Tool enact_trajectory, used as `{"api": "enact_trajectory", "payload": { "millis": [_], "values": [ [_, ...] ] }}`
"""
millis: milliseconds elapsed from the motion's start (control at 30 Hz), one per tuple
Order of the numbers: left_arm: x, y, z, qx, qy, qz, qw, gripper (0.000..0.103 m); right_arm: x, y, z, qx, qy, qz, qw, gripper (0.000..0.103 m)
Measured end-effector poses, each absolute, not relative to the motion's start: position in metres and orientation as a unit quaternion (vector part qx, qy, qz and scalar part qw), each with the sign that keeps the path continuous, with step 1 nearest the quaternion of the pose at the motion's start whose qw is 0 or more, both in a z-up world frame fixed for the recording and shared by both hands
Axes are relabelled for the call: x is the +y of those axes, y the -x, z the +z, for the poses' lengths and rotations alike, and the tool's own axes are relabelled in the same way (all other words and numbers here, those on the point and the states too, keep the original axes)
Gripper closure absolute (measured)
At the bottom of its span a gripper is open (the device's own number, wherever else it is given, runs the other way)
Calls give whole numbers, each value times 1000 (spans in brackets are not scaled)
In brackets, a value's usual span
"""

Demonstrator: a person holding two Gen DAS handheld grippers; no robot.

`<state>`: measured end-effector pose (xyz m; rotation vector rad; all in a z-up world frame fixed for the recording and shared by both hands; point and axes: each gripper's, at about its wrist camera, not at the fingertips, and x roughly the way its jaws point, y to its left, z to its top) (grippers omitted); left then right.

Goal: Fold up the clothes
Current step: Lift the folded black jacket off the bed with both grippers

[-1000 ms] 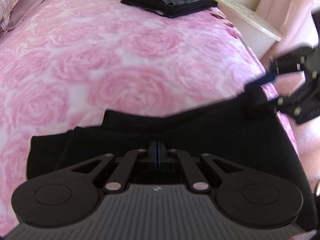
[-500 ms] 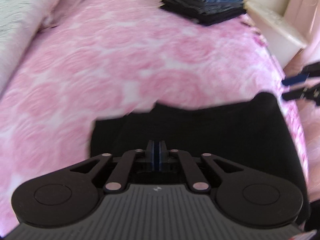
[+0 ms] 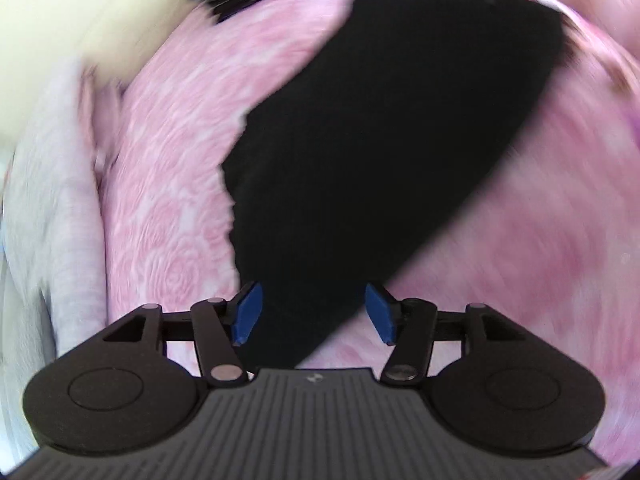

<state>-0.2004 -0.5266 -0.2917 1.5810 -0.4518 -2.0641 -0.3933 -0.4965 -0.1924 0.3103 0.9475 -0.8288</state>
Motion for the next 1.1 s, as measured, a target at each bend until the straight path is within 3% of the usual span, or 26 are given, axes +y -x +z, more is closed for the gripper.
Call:
{"api": "enact_trajectory", "payload": {
  "millis": [233,300,367,567,600,633,700,867,1000,1100],
  "values": [
    [-480,197,-336,-308,-555,-748,193,37,-427,308,-281,566,82,-391,721,45],
    [-482,200,-348,-333,-548,-743,190,37,-422,295,-304,590,131,-392,694,31],
    [-484,202,-361,-358,-540,-738,188,37,-424,287,-326,613,169,-388,667,30],
    [-495,208,-392,-433,-521,-713,179,35,-440,300,-339,600,200,-395,666,30],
    [-499,210,-393,-442,-523,-707,176,35,-443,306,-332,597,194,-396,671,34],
    [-503,211,-395,-451,-524,-701,172,35,-445,312,-326,593,187,-397,675,46],
    [-511,212,-396,-468,-527,-690,167,35,-450,324,-313,585,174,-398,685,61],
    [-527,213,-396,-458,-536,-687,175,38,-457,349,-294,577,151,-397,698,61],
    [-533,219,-395,-421,-549,-699,180,50,-445,343,-325,605,202,-384,668,31],
    [-537,215,-390,-408,-550,-707,173,53,-440,347,-357,609,236,-392,648,31]
  ]
}}
